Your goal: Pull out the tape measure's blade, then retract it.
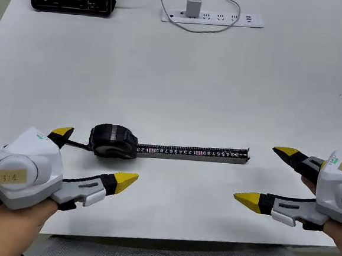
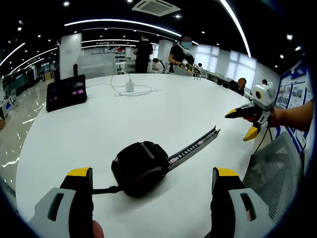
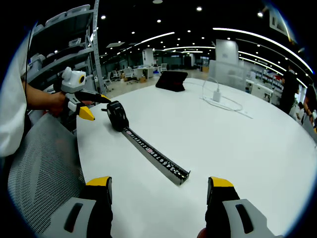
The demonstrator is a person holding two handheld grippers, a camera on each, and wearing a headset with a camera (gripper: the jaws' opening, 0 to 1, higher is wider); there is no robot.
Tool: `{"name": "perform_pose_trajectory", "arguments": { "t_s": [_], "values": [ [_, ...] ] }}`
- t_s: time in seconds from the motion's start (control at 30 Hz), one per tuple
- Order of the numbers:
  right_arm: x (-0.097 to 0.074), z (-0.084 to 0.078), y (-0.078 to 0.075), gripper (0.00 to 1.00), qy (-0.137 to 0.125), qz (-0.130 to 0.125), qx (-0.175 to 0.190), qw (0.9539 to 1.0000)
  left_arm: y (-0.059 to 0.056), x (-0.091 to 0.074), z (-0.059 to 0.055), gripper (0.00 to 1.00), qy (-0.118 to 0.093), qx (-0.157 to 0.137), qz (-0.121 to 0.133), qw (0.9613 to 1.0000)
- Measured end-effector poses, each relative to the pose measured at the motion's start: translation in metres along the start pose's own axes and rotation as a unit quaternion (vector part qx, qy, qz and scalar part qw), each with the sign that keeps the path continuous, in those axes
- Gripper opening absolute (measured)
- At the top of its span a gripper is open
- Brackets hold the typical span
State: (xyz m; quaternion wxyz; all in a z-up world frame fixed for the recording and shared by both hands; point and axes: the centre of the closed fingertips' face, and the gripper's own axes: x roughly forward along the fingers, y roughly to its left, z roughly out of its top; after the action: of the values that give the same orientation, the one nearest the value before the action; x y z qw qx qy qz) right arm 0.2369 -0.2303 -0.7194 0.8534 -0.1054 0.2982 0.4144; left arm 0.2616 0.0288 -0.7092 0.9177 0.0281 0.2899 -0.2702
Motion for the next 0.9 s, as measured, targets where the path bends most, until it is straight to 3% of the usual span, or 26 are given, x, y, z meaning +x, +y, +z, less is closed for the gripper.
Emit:
{"name": "perform_pose_trajectory", "arguments": {
  "t_s": [0.43,0.9],
  "values": [
    [0.0,0.0,-0.001,0.77,0.001,-0.001,0.001,1.0,0.001,0.013,-0.006,0.97,0.012,-0.045,0.012,0.9988],
    [0.001,-0.003,-0.003,0.75,0.004,0.002,-0.002,1.0,-0.002,0.019,-0.005,0.95,0.0,-0.097,0.009,0.9952]
  ]
}}
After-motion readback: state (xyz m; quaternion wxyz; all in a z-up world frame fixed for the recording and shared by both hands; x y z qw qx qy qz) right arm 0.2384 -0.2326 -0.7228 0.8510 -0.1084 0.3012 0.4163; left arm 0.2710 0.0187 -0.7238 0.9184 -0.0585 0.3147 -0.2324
